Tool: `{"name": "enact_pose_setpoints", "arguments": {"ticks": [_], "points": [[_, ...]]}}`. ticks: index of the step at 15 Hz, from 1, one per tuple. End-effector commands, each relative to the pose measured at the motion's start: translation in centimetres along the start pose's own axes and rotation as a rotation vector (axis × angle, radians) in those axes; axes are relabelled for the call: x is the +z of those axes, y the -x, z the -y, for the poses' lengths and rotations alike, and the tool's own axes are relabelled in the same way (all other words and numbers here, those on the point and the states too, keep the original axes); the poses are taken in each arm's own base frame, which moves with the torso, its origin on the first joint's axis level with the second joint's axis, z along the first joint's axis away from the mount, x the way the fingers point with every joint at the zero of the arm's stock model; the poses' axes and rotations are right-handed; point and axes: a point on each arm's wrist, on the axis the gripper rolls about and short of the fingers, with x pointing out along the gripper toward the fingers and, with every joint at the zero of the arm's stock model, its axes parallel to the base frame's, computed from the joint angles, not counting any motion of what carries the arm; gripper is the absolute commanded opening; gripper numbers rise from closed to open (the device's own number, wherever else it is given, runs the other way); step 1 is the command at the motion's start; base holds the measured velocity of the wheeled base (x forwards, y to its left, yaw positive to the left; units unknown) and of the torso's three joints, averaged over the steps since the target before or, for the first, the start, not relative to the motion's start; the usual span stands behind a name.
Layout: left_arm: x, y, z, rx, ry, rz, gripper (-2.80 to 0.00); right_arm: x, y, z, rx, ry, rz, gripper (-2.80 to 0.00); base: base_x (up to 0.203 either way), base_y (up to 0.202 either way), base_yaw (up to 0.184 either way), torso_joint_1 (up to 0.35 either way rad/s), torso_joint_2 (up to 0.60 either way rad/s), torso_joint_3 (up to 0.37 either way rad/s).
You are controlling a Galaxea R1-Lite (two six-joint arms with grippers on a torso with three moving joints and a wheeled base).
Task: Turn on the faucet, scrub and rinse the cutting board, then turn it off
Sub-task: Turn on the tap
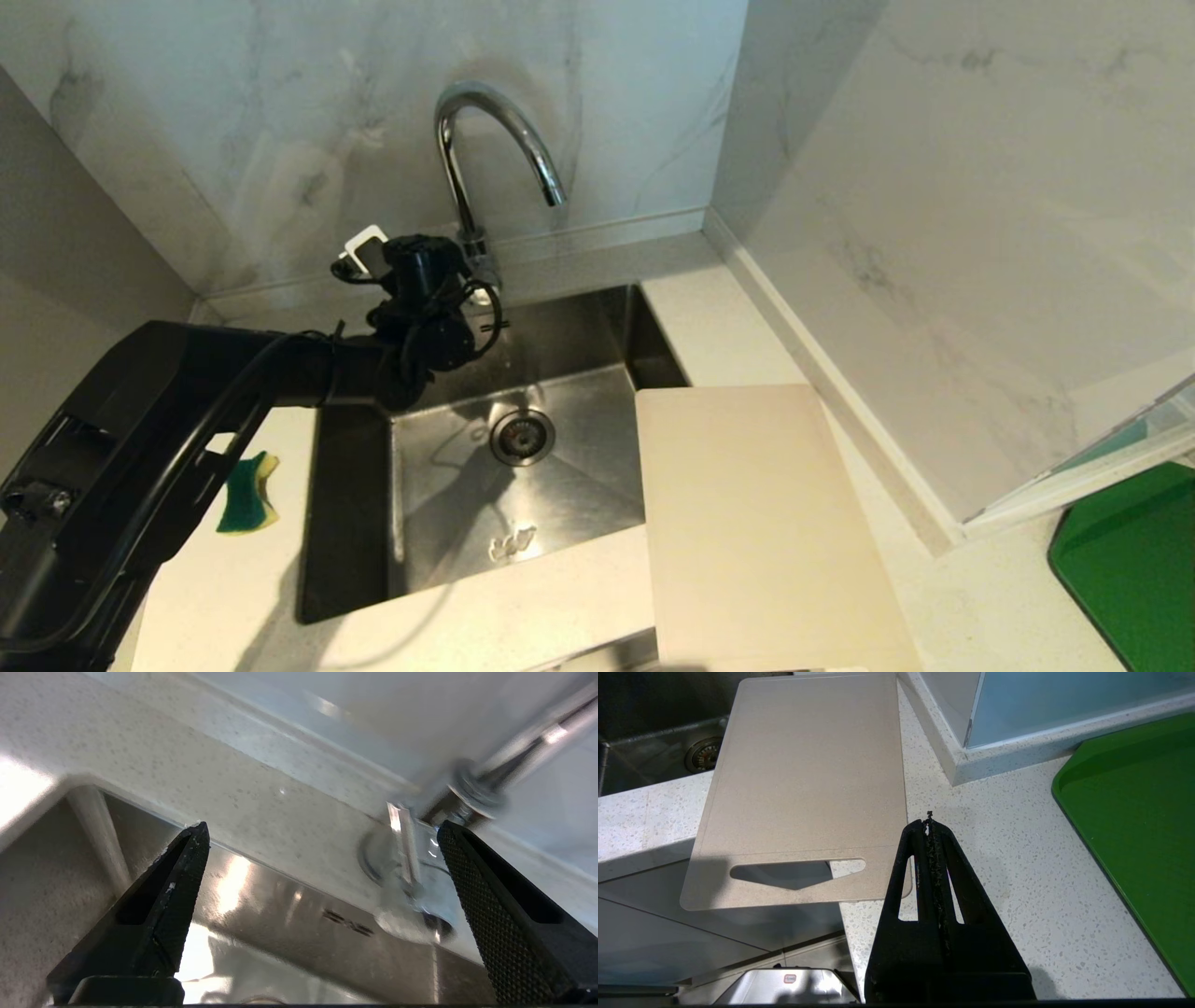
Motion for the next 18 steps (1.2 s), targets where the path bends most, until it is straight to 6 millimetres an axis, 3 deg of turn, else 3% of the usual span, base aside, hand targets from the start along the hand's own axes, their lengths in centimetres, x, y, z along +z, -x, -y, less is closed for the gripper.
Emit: {"name": "enact_pose_setpoints", "arguments": {"ticks": [1, 4, 7, 18], "points": [[-0.6, -0.2, -0.2, 0.006, -0.001, -0.001, 0.00, 0.0, 0.0, 0.0, 0.000, 0.000, 0.000, -2.80, 0.000, 0.000, 0.000, 0.000, 0.00, 0.000], [-0.5, -0.5, -0.4, 0.005, 0.009, 0.012, 0.00, 0.0, 0.0, 0.0, 0.000, 0.000, 0.000, -2.80, 0.000, 0.000, 0.000, 0.000, 0.00, 0.000], [0.3, -2.1, -1.8, 0.036, -0.004, 0.032, 0.00, 0.0, 0.0, 0.0, 0.000, 0.000, 0.000, -2.80, 0.000, 0.000, 0.000, 0.000, 0.00, 0.000], [0.1, -1.8, -1.5, 0.010, 0.005, 0.019, 0.00, 0.0, 0.0, 0.0, 0.000, 0.000, 0.000, -2.80, 0.000, 0.000, 0.000, 0.000, 0.00, 0.000]]}}
